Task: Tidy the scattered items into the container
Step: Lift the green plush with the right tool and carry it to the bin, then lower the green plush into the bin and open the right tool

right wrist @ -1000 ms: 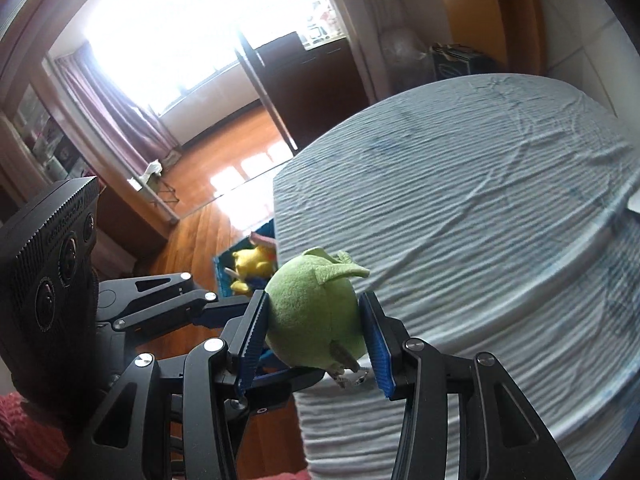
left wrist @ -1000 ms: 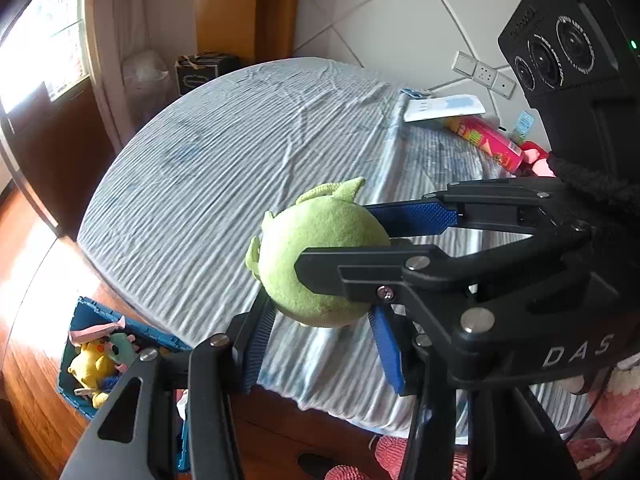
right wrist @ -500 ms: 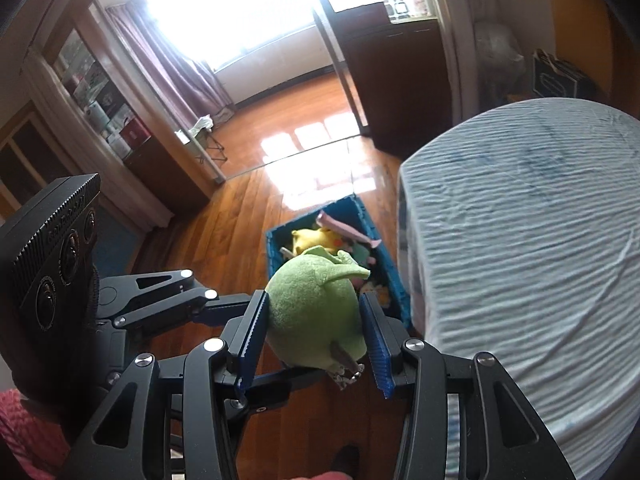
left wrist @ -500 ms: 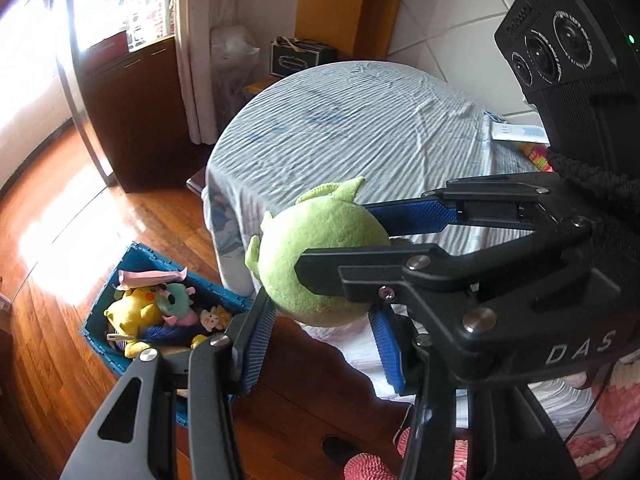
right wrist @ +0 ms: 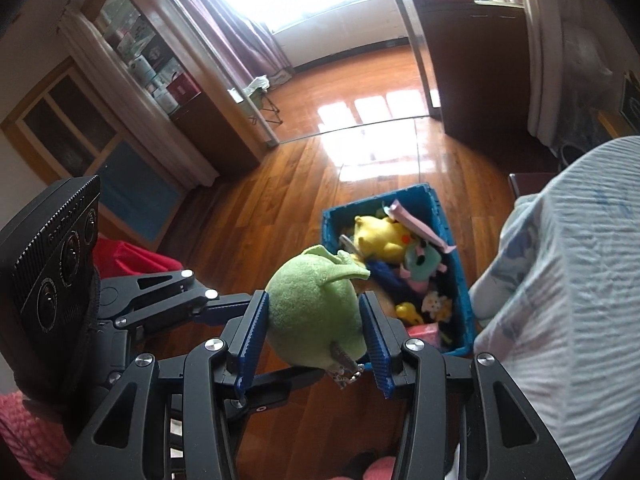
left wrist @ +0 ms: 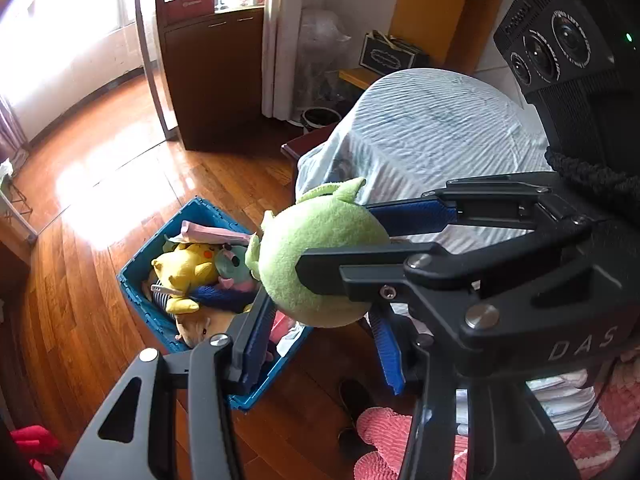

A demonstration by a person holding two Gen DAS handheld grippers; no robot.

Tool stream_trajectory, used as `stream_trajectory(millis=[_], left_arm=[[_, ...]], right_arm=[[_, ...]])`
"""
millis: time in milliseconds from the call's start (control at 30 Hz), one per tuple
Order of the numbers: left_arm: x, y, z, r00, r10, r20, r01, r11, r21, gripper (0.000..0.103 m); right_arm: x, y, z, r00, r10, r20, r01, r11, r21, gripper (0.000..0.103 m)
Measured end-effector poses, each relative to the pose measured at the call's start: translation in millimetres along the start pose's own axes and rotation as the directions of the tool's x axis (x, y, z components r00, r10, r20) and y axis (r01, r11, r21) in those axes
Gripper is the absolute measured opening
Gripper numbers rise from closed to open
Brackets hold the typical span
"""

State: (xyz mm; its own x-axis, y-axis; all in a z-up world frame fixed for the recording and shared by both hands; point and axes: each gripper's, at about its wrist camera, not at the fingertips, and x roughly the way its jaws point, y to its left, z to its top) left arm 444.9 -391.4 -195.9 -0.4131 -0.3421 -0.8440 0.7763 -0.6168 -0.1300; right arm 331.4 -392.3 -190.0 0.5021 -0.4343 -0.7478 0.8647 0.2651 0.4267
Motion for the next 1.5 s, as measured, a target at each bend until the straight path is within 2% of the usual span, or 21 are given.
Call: stream_trajectory(millis=[267, 367, 500, 800, 1000, 1200, 1367, 1500], left_arm=[[46.9, 47.0, 11.4, 0.997, 0.041, -0.059, -0.047, 0.993, -0.112, 0.047], [73.3, 63.1, 12.6, 0.996, 0.038, -0.080, -0.051, 0.986, -0.159, 0.047], [114.3, 82.2, 3.9, 0.994, 0.023, -0.110, -0.044, 0.980, -0.193, 0.047], [229.8, 121.3, -36.5, 0.978, -0.041, -0.205, -0.004, 0.978, -0.211, 0.047], [317.1, 135.5, -74.7, 0.957, -0.086, -0.277, 0.034, 0.981, -0.189, 0.047], [400.8, 146.1, -112.3, 0.932, -0.155, -0.328, 0.088, 0.974, -0.208, 0.047], [449.6, 154.2, -129.6, 0.922, -0.143, -0.359, 0.075, 0.978, -0.194, 0.047], [468.5, 160.3, -133.6, 0.919, -0.119, -0.376, 0.047, 0.980, -0.195, 0.048]], right_arm=[[65.1, -18.0, 33.0, 0.994, 0.073, -0.083, -0.076, 0.996, -0.040, 0.045], [89.5, -24.8, 45.3, 0.988, 0.099, -0.114, -0.106, 0.993, -0.053, 0.045], [129.5, -47.3, 45.5, 0.981, 0.109, -0.163, -0.116, 0.992, -0.040, 0.045], [239.0, -109.8, 8.6, 0.967, 0.101, -0.234, -0.096, 0.995, 0.033, 0.045], [310.0, -150.9, -30.5, 0.954, 0.066, -0.291, -0.053, 0.997, 0.054, 0.045], [369.5, -196.3, -64.9, 0.938, 0.070, -0.340, -0.033, 0.993, 0.112, 0.045], [412.3, -228.0, -85.5, 0.927, 0.073, -0.367, -0.017, 0.988, 0.152, 0.045], [432.9, -239.3, -85.0, 0.925, 0.050, -0.377, 0.001, 0.991, 0.135, 0.046]])
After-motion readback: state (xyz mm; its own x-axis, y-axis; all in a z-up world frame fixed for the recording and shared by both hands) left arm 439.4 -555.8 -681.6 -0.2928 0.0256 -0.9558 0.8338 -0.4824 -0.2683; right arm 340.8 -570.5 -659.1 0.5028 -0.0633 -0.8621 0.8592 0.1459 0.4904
